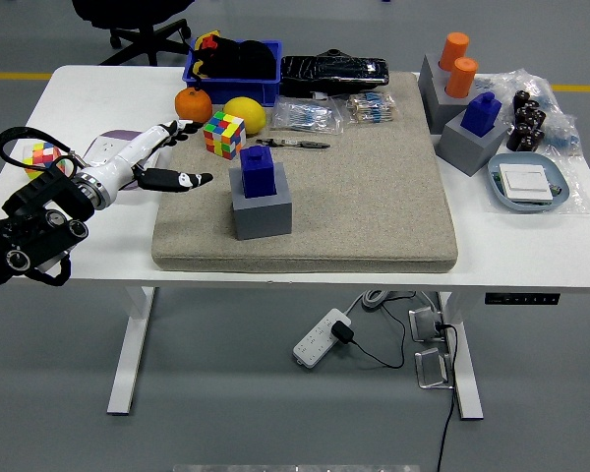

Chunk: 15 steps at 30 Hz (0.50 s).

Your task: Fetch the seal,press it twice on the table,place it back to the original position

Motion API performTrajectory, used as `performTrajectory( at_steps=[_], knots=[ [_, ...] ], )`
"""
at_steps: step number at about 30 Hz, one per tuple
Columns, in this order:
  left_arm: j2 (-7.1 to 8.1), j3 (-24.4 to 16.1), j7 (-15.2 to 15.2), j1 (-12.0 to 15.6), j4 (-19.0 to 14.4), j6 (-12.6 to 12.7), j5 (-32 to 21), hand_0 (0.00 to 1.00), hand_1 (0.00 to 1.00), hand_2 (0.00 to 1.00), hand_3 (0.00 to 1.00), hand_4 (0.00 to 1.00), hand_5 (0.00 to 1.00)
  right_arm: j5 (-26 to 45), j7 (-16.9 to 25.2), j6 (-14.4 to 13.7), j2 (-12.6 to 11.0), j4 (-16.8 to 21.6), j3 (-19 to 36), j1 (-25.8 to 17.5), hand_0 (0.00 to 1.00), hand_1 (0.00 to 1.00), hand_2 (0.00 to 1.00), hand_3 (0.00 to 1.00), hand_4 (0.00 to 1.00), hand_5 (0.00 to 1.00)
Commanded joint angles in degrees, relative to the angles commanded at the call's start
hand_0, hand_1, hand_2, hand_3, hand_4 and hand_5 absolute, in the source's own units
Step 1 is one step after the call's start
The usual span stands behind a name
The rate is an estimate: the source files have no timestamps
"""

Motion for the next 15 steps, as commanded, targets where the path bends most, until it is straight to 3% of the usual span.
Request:
performTrajectory(
  at_steps=[15],
  knots=[
    [-3.86,-0.7,0.4,0.4,0.1,1.9,0.0,0.877,0.881,0.869,0.941,0.983,0.145,0.1,0.0,0.0,0.1,-0.1,-0.4,0.1,0.835,0.731,0.700,0.717,0.748,0.516]
  ],
)
